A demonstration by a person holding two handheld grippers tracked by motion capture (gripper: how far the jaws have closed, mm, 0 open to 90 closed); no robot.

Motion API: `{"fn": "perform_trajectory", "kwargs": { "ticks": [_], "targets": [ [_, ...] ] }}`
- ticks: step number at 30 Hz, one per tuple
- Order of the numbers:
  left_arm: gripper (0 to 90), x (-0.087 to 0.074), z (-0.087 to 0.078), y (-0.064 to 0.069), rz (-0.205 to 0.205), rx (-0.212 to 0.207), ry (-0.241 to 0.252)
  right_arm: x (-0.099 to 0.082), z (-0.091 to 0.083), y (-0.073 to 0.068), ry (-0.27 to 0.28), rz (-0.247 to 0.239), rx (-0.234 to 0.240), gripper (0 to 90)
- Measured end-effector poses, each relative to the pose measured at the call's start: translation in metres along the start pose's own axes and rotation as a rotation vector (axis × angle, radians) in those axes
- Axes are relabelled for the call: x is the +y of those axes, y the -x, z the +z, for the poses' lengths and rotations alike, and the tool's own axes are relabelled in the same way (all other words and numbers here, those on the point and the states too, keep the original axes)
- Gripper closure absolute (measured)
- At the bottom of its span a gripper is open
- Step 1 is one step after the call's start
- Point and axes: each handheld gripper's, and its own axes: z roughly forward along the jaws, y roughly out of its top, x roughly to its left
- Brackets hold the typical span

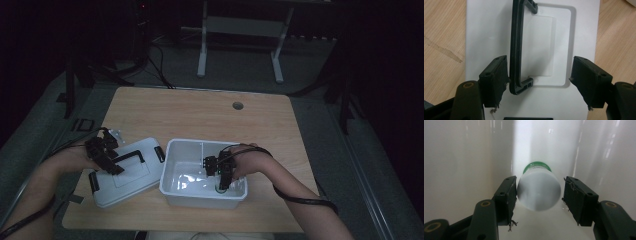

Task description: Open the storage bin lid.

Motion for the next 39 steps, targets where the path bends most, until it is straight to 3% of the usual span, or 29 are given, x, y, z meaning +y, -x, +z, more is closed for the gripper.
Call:
{"fn": "perform_trajectory", "kwargs": {
  "ticks": [14, 18, 22, 26, 28, 30, 39],
  "targets": [
    [30.1, 0.004, 0.000, 0.000, -0.014, -0.011, -0.011, -0.014, -0.040, -0.001, 0.069, 0.008, -0.047, 39.0],
    [30.1, 0.005, 0.001, 0.000, -0.006, -0.010, -0.019, -0.020, -0.050, -0.001, 0.100, 0.011, -0.060, 29.2],
    [30.2, 0.005, 0.000, 0.000, -0.011, -0.010, -0.015, -0.025, -0.057, -0.002, 0.130, 0.022, -0.048, 24.1],
    [30.1, 0.004, -0.001, 0.000, -0.015, 0.004, -0.014, -0.034, -0.071, -0.005, 0.181, 0.029, -0.036, 13.4],
    [30.1, 0.004, -0.001, 0.000, -0.017, 0.007, -0.012, -0.037, -0.074, -0.007, 0.181, 0.024, -0.041, 13.6],
    [30.1, 0.004, 0.000, -0.001, -0.016, 0.010, -0.007, -0.046, -0.080, -0.009, 0.180, 0.022, -0.077, 13.7],
    [30.1, 0.008, 0.002, 0.001, -0.005, 0.012, -0.014, -0.086, -0.089, -0.011, 0.201, 0.056, -0.119, 14.0]
  ]
}}
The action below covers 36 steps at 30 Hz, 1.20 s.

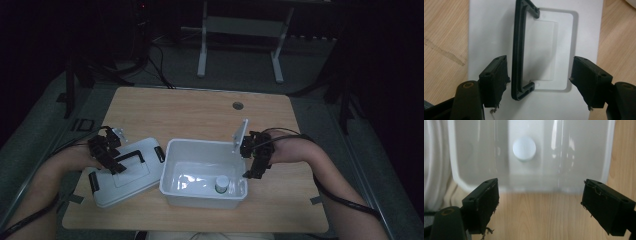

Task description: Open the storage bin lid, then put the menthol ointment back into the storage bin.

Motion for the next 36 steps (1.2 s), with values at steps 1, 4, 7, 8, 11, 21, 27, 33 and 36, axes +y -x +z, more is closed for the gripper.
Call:
{"fn": "perform_trajectory", "kwargs": {
  "ticks": [1, 4, 7, 8, 11, 21, 27, 33, 36],
  "targets": [
    [30.1, 0.001, 0.000, 0.001, 0.007, 0.003, 0.001, -0.004, -0.001, 0.000, 0.001, 0.009, -0.001, 14.0],
    [30.1, 0.001, 0.000, 0.000, 0.004, 0.008, 0.005, -0.019, -0.003, 0.001, 0.001, 0.023, -0.013, 14.0],
    [30.1, 0.002, -0.001, 0.000, 0.010, 0.007, 0.011, -0.032, -0.002, 0.001, -0.002, 0.029, -0.022, 14.0],
    [30.1, 0.002, -0.001, 0.001, 0.010, 0.007, 0.012, -0.036, -0.001, 0.001, -0.005, 0.038, -0.023, 14.0],
    [30.1, 0.003, 0.000, 0.002, 0.018, 0.000, 0.010, -0.047, 0.003, 0.001, -0.005, 0.044, -0.024, 14.0],
    [30.1, 0.005, 0.007, 0.002, 0.031, 0.016, 0.020, -0.086, 0.027, -0.003, -0.027, 0.098, -0.021, 14.1],
    [33.0, 0.004, 0.010, -0.001, 0.033, 0.027, 0.022, -0.111, 0.045, -0.005, -0.038, 0.158, 0.011, 14.1],
    [41.7, 0.005, 0.012, -0.006, 0.035, 0.070, 0.034, -0.127, 0.057, -0.006, -0.038, 0.196, 0.035, 14.2],
    [51.8, 0.005, 0.012, -0.008, 0.037, 0.117, 0.060, -0.134, 0.063, -0.008, -0.051, 0.211, 0.053, 14.2]
  ]
}}
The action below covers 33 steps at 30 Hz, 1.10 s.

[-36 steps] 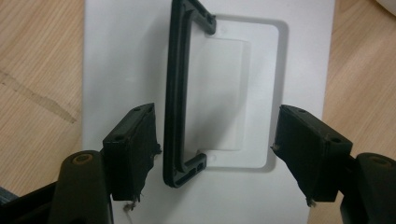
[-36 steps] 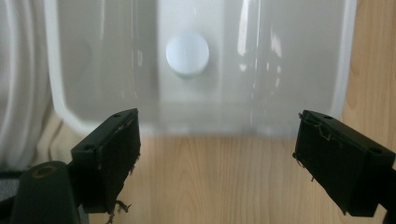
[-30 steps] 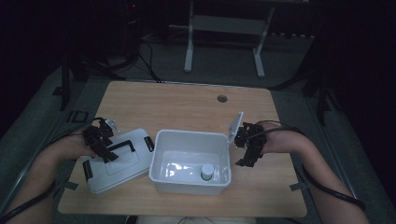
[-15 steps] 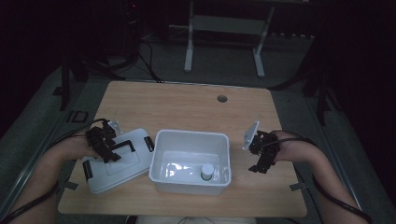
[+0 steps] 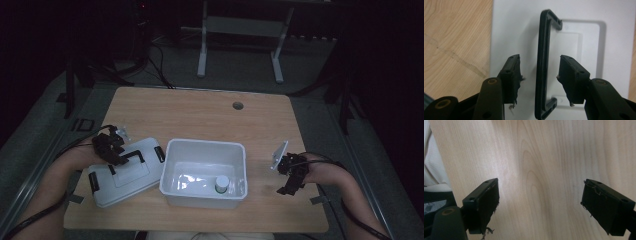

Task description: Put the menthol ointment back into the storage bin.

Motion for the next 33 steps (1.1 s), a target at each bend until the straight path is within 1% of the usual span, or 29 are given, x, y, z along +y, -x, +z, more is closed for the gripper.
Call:
{"fn": "perform_trajectory", "kwargs": {
  "ticks": [2, 3, 4, 5, 6, 7, 8, 10, 11, 12, 13, 14, 15, 16, 19, 20, 21, 22, 23, 24, 26, 27, 28, 29, 30, 32, 33],
  "targets": [
    [53.4, 0.000, 0.001, 0.000, 0.001, -0.004, -0.004, -0.001, 0.001, 0.000, 0.002, 0.002, 0.003, 14.2],
    [56.7, 0.001, 0.002, 0.000, 0.003, -0.017, -0.011, -0.002, 0.001, 0.000, 0.004, 0.009, 0.004, 14.3],
    [59.3, 0.002, 0.005, 0.000, 0.021, -0.019, -0.033, -0.005, 0.002, 0.001, 0.009, 0.018, 0.011, 14.3],
    [63.3, 0.002, 0.005, 0.000, 0.021, -0.019, -0.033, -0.006, 0.002, 0.001, 0.007, 0.021, 0.011, 14.3],
    [63.2, 0.003, 0.007, 0.000, 0.029, -0.035, -0.055, -0.007, 0.002, 0.001, 0.006, 0.020, 0.009, 14.3],
    [64.6, 0.003, 0.009, 0.000, 0.032, -0.029, -0.059, -0.008, 0.003, 0.002, 0.009, 0.027, 0.013, 14.3],
    [67.8, 0.003, 0.010, 0.000, 0.027, -0.033, -0.061, -0.009, 0.004, 0.002, 0.009, 0.036, 0.019, 14.3],
    [68.7, 0.004, 0.011, -0.001, 0.033, -0.028, -0.064, -0.010, 0.005, 0.002, 0.006, 0.035, 0.021, 14.3],
    [72.4, 0.004, 0.012, -0.002, 0.027, -0.031, -0.062, -0.012, 0.008, 0.003, -0.004, 0.042, 0.027, 14.3],
    [72.4, 0.005, 0.014, -0.003, 0.023, -0.045, -0.065, -0.012, 0.008, 0.003, -0.004, 0.042, 0.027, 14.3],
    [76.8, 0.007, 0.017, -0.003, 0.034, -0.040, -0.089, -0.014, 0.012, 0.002, -0.014, 0.040, 0.031, 14.3],
    [78.7, 0.008, 0.018, -0.003, 0.027, -0.059, -0.092, -0.015, 0.013, 0.002, -0.015, 0.042, 0.032, 14.3],
    [79.4, 0.008, 0.018, -0.003, 0.027, -0.059, -0.092, -0.015, 0.013, 0.002, -0.015, 0.042, 0.032, 14.3],
    [79.5, 0.011, 0.019, -0.003, 0.029, -0.072, -0.099, -0.017, 0.016, 0.002, -0.021, 0.043, 0.036, 14.3],
    [81.0, 0.012, 0.018, -0.003, 0.033, -0.081, -0.105, -0.018, 0.017, 0.001, -0.029, 0.046, 0.039, 14.3],
    [81.0, 0.013, 0.017, -0.004, 0.026, -0.107, -0.106, -0.019, 0.018, 0.001, -0.030, 0.042, 0.038, 14.3],
    [82.0, 0.013, 0.016, -0.002, 0.035, -0.106, -0.105, -0.021, 0.018, 0.001, -0.023, 0.049, 0.042, 14.3],
    [82.0, 0.013, 0.015, -0.002, 0.032, -0.104, -0.101, -0.021, 0.018, 0.001, -0.023, 0.049, 0.042, 14.3],
    [83.4, 0.013, 0.014, -0.001, 0.027, -0.121, -0.095, -0.022, 0.018, 0.001, -0.018, 0.054, 0.041, 14.3],
    [83.7, 0.013, 0.013, -0.001, 0.038, -0.110, -0.093, -0.023, 0.018, 0.001, -0.013, 0.057, 0.042, 14.3],
    [83.8, 0.012, 0.012, -0.001, 0.040, -0.108, -0.106, -0.025, 0.018, 0.001, -0.009, 0.051, 0.040, 14.3],
    [83.8, 0.011, 0.011, 0.000, 0.045, -0.097, -0.103, -0.025, 0.018, 0.001, -0.009, 0.051, 0.040, 14.3],
    [83.8, 0.010, 0.008, 0.000, 0.044, -0.095, -0.100, -0.026, 0.017, 0.000, -0.003, 0.055, 0.040, 14.3],
    [83.8, 0.010, 0.008, 0.000, 0.044, -0.095, -0.100, -0.026, 0.016, 0.000, 0.002, 0.058, 0.040, 14.3],
    [83.7, 0.010, 0.003, 0.001, 0.039, -0.095, -0.093, -0.027, 0.016, 0.000, 0.005, 0.059, 0.040, 14.3],
    [83.8, 0.009, -0.004, 0.001, 0.042, -0.087, -0.084, -0.028, 0.015, -0.001, 0.008, 0.059, 0.037, 14.3],
    [83.8, 0.009, -0.004, 0.001, 0.042, -0.087, -0.084, -0.028, 0.015, -0.001, 0.008, 0.059, 0.037, 14.3]
  ]
}}
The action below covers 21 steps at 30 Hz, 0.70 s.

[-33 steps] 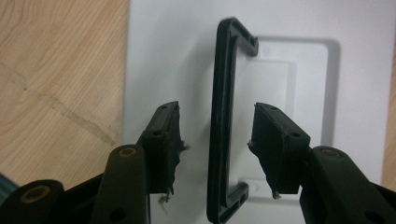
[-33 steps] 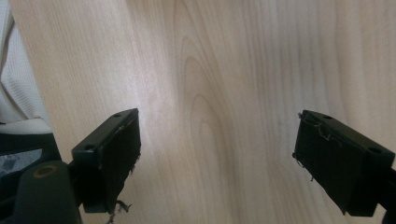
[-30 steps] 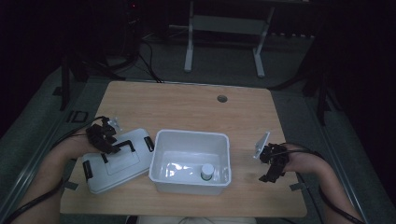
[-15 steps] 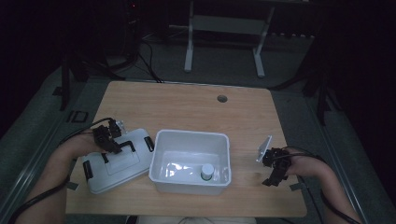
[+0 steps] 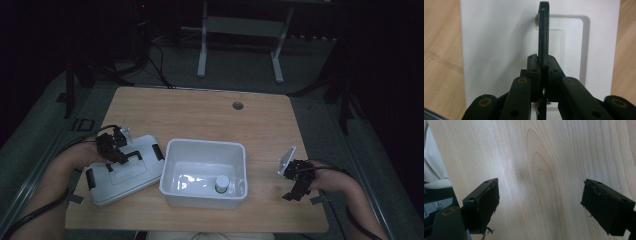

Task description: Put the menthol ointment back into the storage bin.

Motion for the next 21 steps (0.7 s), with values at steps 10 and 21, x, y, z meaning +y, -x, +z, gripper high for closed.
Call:
{"fn": "perform_trajectory", "kwargs": {
  "ticks": [10, 21],
  "targets": [
    [83.8, -0.011, -0.043, 0.007, 0.003, 0.034, 0.000, -0.002, -0.002, -0.005, 0.009, 0.003, 0.000, 14.3],
    [83.7, -0.012, -0.107, 0.016, 0.016, 0.113, 0.051, -0.001, 0.000, -0.006, 0.013, 0.007, 0.006, 14.3]
  ]
}}
